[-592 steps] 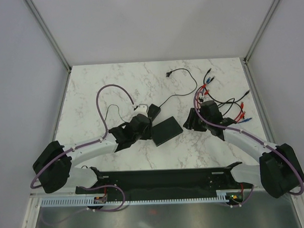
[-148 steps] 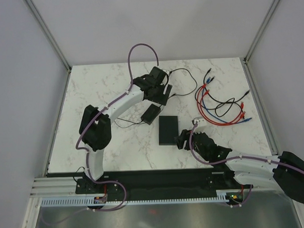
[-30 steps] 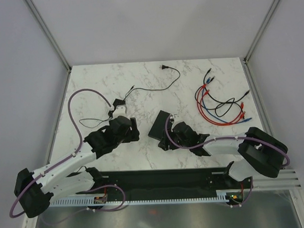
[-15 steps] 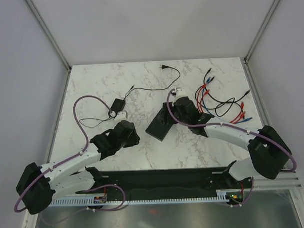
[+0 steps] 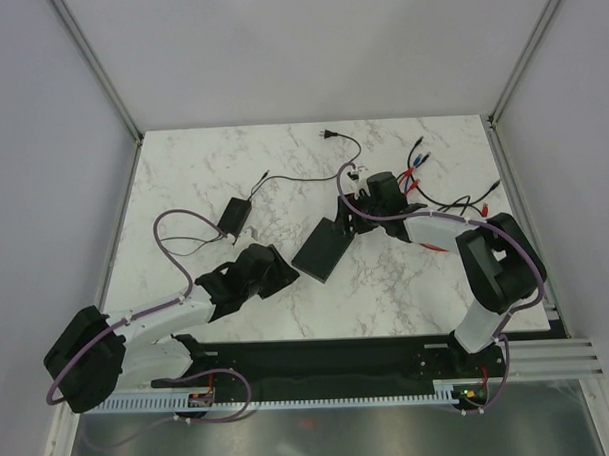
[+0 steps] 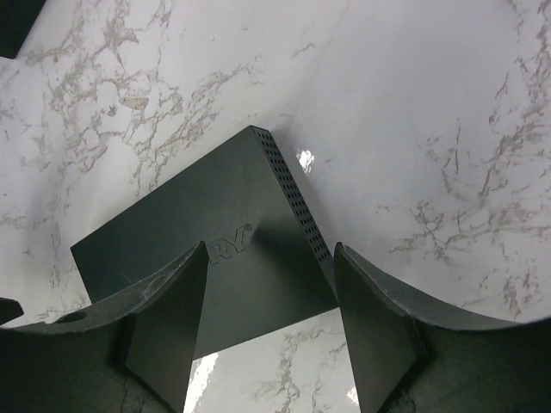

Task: Pull the plug from the switch port

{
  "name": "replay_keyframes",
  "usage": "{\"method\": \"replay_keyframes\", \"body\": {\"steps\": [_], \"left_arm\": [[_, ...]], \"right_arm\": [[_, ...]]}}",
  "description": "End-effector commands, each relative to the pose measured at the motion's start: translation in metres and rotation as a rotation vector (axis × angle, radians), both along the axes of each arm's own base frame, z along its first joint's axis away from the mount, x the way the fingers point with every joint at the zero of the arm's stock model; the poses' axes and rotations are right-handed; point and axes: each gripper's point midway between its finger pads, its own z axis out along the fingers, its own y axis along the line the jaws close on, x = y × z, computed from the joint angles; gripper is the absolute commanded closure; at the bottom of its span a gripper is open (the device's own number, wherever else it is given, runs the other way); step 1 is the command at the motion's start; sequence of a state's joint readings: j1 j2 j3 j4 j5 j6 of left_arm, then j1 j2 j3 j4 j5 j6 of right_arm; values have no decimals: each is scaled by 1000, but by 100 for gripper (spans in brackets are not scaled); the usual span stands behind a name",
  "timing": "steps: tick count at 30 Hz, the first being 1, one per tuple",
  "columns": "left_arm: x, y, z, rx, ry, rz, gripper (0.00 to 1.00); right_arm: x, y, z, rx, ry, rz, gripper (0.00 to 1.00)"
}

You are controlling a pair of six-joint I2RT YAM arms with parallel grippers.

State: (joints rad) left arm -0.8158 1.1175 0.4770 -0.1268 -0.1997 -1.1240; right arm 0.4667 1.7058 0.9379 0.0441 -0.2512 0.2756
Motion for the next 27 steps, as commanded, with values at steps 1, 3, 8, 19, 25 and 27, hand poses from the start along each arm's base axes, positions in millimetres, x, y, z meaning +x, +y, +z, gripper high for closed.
{"method": "replay_keyframes", "body": {"steps": [1,3,8,19,25,27], "left_arm": [[14,-15,12,-99,-12,68,40],[20,-16,11,-101,-19,89,40],[29,-24,1,-74,6,103,42],[44,-46,1,-99,7,93,42],[48,-51,-4,-85,16,87,42],[52,-50,-4,-82,13,91,42]], "right_arm": [[11,17,18,113,-106,105,32],[9,19,12,129,-88,125,34],[7,25,13,175,-80,149,38],[17,16,-10,118,-50,87,37],[16,18,-20,125,-6,82,39],[14,17,-18,130,-8,75,41]]}}
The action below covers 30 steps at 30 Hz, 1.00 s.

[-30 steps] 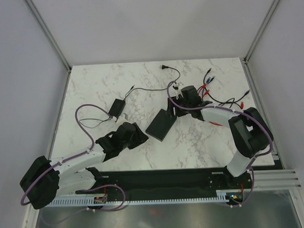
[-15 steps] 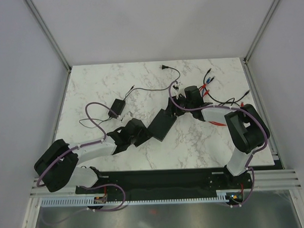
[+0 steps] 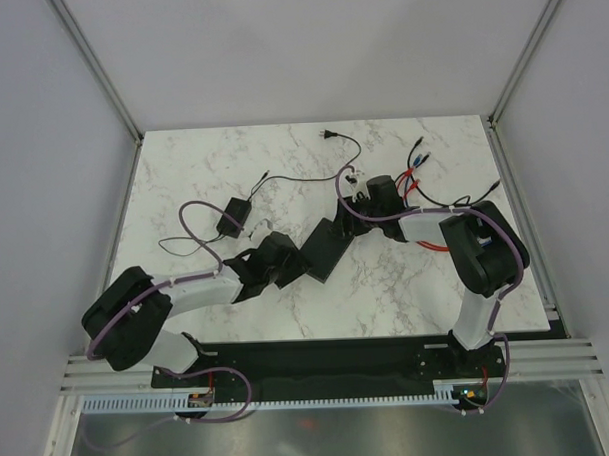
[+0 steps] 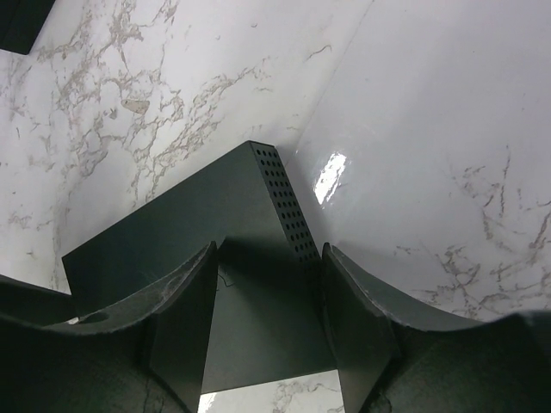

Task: Pull the plug from the switch port

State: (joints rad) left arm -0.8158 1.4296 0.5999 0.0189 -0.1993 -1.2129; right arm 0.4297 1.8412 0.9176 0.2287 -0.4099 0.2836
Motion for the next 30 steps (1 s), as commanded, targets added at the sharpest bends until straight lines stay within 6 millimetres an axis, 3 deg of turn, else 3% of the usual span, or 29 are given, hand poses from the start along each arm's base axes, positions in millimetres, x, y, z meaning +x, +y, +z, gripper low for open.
{"method": "replay_keyframes", "body": {"steps": [1,9,18,21,23,24,30], "left_arm": [[20,-13,17,-49,-49,34,41],[42,-9,10,-14,-30,23,41],[67,-14,0,12,-3,-25,42],[79,-15,5,9,-16,-22,42],[95,-18,18,-12,-44,-5,42],[94,-14,14,48,-55,-64,45],[146,-31,52,-8,-141,-24,45]], "right_arm": [[7,2,11,23,-27,-17,42],[-1,-3,19,27,-22,-44,55],[-5,-2,21,36,-15,-21,62],[-7,0,23,46,-12,-12,65],[-8,2,25,58,-13,-5,65],[-9,2,27,63,-16,-1,66],[-16,7,28,83,-2,25,66]]}}
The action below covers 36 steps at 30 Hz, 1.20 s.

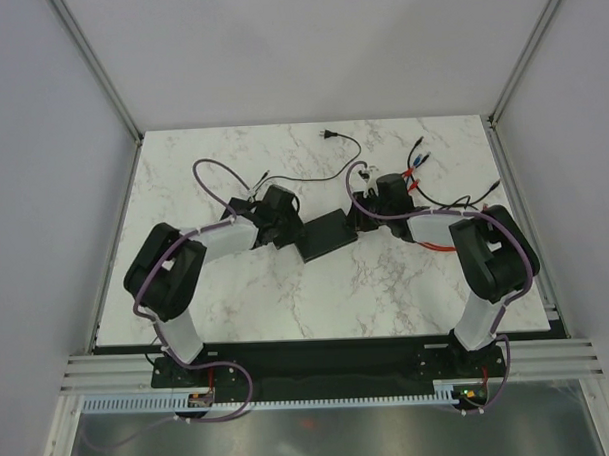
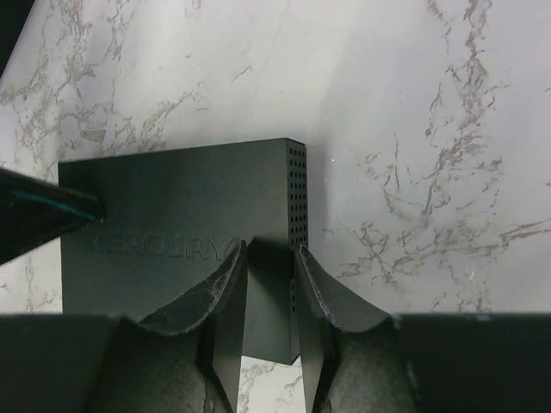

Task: Pull the plug from the switch port

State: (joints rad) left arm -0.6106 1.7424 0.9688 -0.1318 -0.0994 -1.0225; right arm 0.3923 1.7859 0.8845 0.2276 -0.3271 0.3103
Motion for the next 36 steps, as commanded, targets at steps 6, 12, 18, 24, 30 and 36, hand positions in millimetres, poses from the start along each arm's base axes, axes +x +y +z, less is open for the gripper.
{"method": "replay_keyframes", "body": {"steps": [6,12,18,24,30,36], "left_arm": [[43,-31,25,7,-96,-193,48],[50,-40,27,-4,-103,-220,48],[60,-46,31,2,-124,-256,49],[63,-40,34,30,-141,-248,47],[60,-25,50,45,-172,-217,44],[61,-24,75,21,-220,-210,44]], "right_arm": [[-38,46,26,106,9,183,66],[-41,49,31,97,-9,187,64],[-42,50,35,101,-21,179,64],[-34,42,35,70,-43,117,60],[-30,39,34,59,-45,91,55],[-27,26,46,33,-91,26,45]]}}
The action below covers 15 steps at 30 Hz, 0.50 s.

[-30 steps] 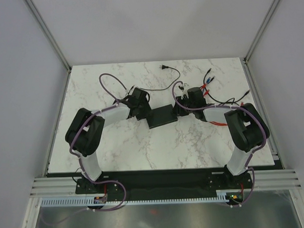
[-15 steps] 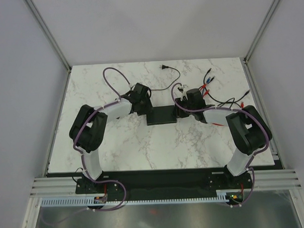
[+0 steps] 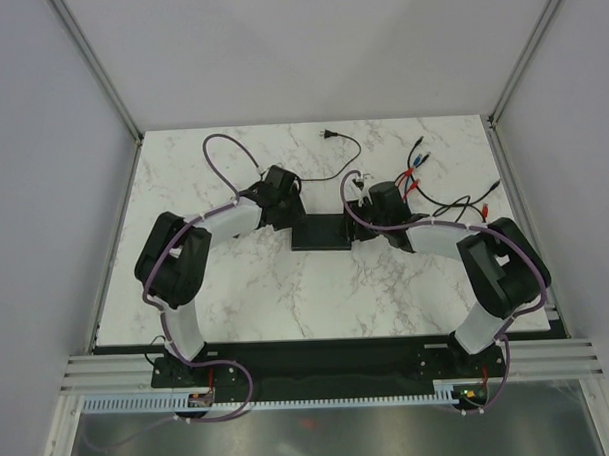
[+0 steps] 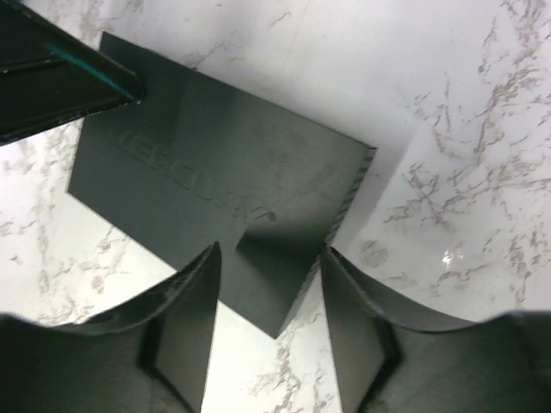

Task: Pull the plug from the switch port

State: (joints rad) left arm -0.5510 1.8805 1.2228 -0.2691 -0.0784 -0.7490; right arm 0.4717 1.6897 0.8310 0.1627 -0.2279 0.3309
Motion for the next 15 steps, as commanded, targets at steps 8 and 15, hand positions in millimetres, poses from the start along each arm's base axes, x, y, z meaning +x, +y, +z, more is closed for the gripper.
{"method": "replay_keyframes", "body": {"steps": [8,15], "left_arm": [[-9,6,86,-73,-187,7,0],[-34,15,98,-103,-184,-11,2]], "right_arm": [[12,-6,52,-28,-87,-54,18],[-13,-23,63,-54,-45,-83,14]]}}
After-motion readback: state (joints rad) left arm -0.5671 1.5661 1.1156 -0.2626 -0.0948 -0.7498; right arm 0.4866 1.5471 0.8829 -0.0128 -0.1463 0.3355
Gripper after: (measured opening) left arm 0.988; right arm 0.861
